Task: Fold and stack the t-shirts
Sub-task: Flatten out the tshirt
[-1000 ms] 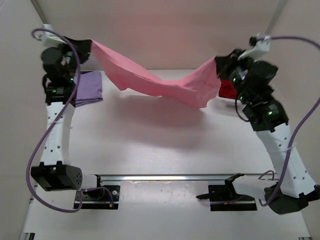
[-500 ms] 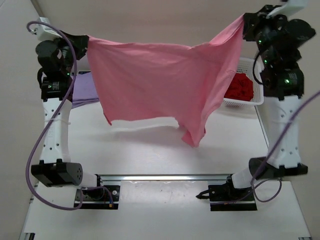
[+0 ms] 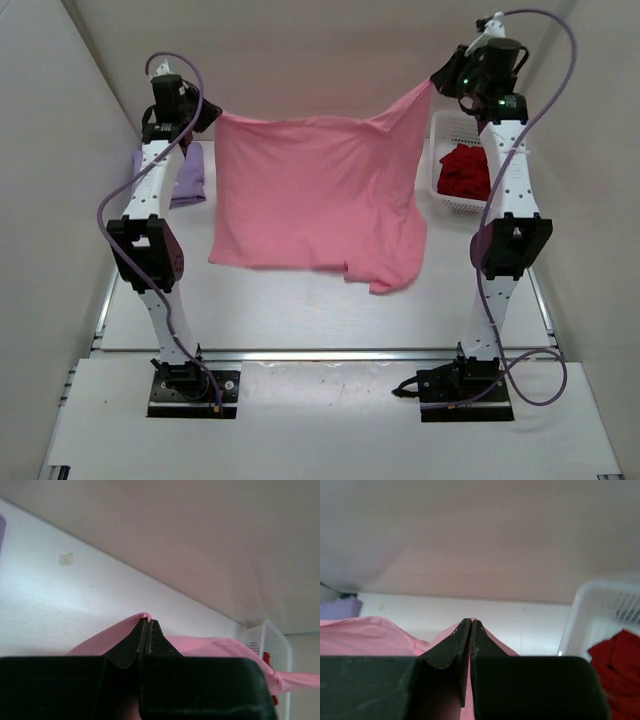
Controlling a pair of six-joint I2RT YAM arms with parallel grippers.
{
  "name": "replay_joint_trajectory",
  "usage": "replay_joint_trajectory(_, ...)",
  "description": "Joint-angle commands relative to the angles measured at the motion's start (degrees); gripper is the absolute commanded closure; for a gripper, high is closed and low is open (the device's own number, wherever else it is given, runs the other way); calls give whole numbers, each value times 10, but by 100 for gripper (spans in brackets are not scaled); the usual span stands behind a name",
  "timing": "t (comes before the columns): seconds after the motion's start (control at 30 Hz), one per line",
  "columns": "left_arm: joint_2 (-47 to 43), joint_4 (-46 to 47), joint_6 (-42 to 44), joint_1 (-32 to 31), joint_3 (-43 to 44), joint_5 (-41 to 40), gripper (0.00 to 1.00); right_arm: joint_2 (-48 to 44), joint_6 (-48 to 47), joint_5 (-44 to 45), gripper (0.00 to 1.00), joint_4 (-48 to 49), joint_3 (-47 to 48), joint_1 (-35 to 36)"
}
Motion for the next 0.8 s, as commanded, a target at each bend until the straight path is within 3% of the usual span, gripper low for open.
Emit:
replay_joint_trajectory(0.0,-63,20,-20,10,111,16,100,-101,45,-28,100,104,93,-36)
replay_joint_trajectory(0.1,-82,21,-22,29,122,14,100,-126,60,-47,99,104,101,-50)
replay_joint_trajectory(0.23,-137,52,-13,42,62,-5,100,-150,44,-38,100,76,93,-52)
replay_joint_trajectory(0.37,-162,55,-5,57,29,-4,100,-174,17,-1,100,38,21,-36)
replay_joint_trajectory(0.43,-187,77,2,53,-48,-11,100,-222,-16,26,100,42,-102,-11)
replay_joint_trajectory(0.57,-252,133,-1,54,-210,-15,100,-358,-20,79,100,144,-365,1)
replay_joint_trajectory(0.77,-336,177,5,49,-455,-61,100,-483,18,59,100,179,-695,-20)
